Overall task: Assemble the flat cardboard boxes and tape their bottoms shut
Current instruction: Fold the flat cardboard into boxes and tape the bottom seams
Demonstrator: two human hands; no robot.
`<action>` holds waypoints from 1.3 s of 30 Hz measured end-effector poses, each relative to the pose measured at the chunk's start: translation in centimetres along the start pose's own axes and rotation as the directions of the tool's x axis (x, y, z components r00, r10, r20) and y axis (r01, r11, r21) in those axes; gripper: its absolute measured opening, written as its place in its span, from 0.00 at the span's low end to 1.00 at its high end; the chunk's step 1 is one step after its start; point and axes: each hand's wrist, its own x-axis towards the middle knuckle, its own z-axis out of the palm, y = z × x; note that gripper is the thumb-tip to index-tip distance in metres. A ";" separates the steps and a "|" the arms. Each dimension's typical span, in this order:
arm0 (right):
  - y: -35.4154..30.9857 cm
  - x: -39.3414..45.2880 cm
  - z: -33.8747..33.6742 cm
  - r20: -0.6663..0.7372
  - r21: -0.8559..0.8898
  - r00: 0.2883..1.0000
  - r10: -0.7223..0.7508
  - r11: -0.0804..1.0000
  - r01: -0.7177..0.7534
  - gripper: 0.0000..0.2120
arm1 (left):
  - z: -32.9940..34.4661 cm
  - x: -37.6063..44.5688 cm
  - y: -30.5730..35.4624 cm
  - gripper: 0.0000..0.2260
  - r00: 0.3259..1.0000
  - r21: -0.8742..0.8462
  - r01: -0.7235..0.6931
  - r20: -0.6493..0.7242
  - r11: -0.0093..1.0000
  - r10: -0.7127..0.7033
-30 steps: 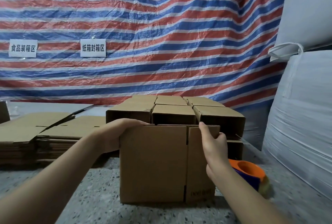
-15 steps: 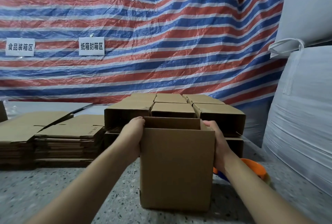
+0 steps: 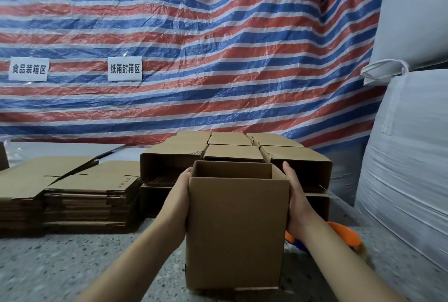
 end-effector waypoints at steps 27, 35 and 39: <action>3.0 0.1 -0.5 -0.107 0.203 0.993 -0.057 0.976 0.078 0.24 | -2.1 0.7 -2.1 0.09 0.989 -0.005 -0.040 0.145 0.999 0.040; 2.9 0.0 -0.6 -0.094 0.190 0.995 -0.033 0.980 0.051 0.28 | -2.7 1.0 -2.3 0.11 0.977 0.052 -0.111 0.189 0.992 0.099; 2.6 0.3 -0.8 -0.094 0.156 0.992 0.082 0.986 -0.067 0.29 | -2.5 1.1 -2.6 0.12 0.979 0.101 -0.151 0.154 0.983 0.135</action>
